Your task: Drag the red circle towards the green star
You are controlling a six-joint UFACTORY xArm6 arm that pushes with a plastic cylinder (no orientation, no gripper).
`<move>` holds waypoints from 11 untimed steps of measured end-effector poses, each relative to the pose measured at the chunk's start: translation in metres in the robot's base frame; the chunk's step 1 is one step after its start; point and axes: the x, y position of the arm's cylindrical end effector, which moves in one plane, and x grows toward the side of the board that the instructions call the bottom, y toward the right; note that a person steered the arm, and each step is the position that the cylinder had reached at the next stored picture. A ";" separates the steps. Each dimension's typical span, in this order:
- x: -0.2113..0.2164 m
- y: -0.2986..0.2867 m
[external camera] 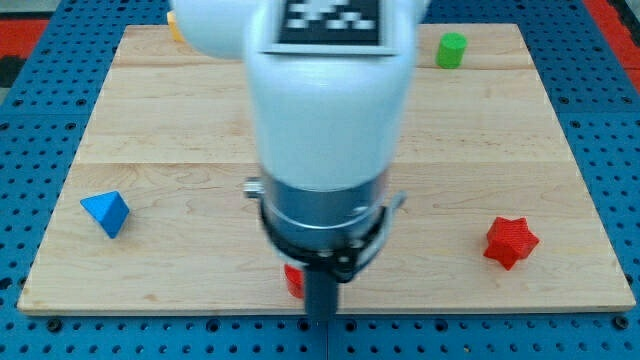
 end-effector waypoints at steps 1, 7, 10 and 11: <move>-0.014 -0.002; -0.144 -0.017; -0.151 0.016; -0.146 0.004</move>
